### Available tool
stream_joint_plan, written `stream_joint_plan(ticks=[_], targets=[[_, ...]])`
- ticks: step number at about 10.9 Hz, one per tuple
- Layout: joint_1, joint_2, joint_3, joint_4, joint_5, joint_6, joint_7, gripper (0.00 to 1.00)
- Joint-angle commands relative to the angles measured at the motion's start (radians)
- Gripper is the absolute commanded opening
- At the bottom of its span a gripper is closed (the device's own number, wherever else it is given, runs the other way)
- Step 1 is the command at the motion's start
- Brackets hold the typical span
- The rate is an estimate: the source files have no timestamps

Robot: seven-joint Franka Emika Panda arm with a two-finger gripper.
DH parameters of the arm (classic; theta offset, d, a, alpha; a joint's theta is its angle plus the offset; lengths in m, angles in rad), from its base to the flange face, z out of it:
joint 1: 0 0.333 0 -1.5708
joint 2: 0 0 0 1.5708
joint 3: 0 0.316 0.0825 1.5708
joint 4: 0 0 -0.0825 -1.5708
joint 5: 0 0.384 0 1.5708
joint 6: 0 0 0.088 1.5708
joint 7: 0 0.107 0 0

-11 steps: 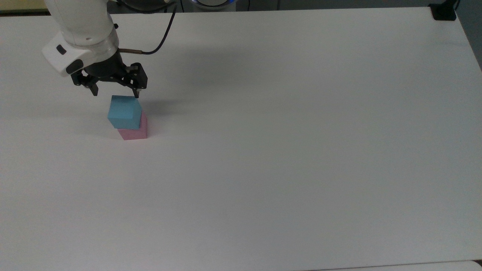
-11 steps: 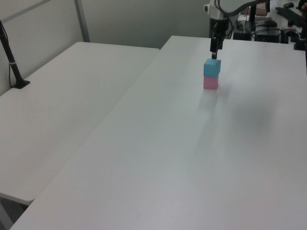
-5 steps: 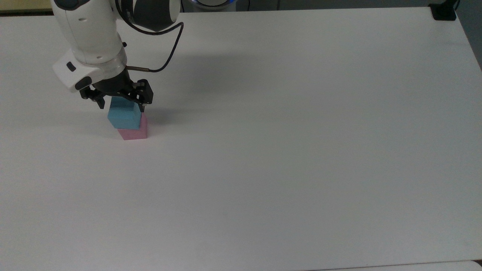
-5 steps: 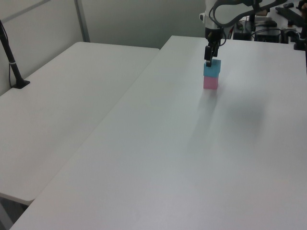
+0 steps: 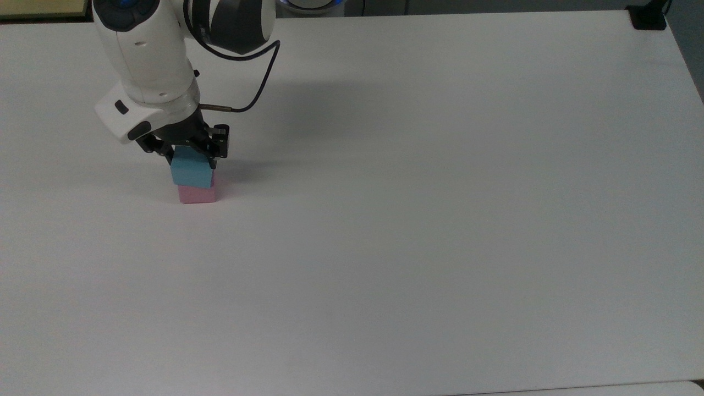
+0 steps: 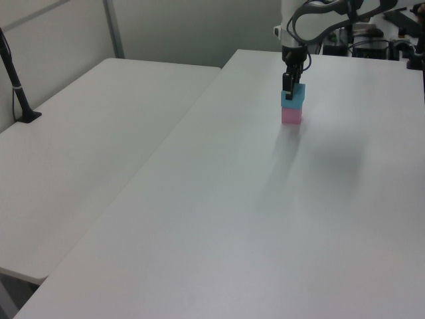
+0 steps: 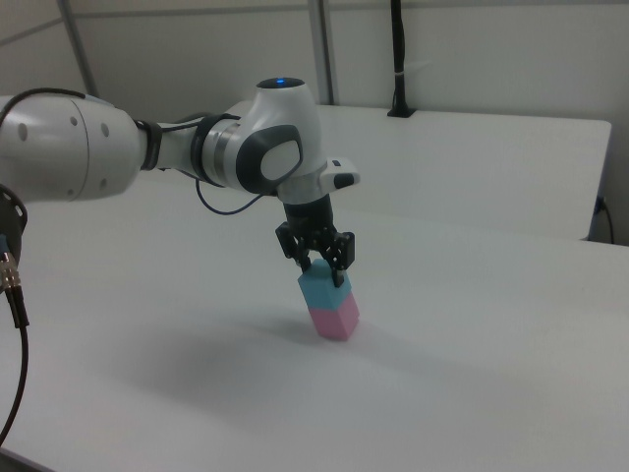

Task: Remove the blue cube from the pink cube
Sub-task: 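Close the gripper on the blue cube, then lift the blue cube off the pink cube and carry it aside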

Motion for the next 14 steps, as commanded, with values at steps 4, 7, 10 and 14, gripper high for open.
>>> stream_joint_plan(ticks=[4, 7, 10, 14], targets=[[-0.03, -0.06, -0.005, -0.02, -0.019, -0.034, 0.008, 0.45], [-0.097, -0.093, -0.006, -0.024, -0.021, -0.065, -0.036, 0.46], [-0.159, -0.142, -0.003, -0.074, -0.018, -0.166, -0.131, 0.45], [-0.197, -0.153, -0.002, -0.128, -0.016, -0.165, -0.254, 0.45]])
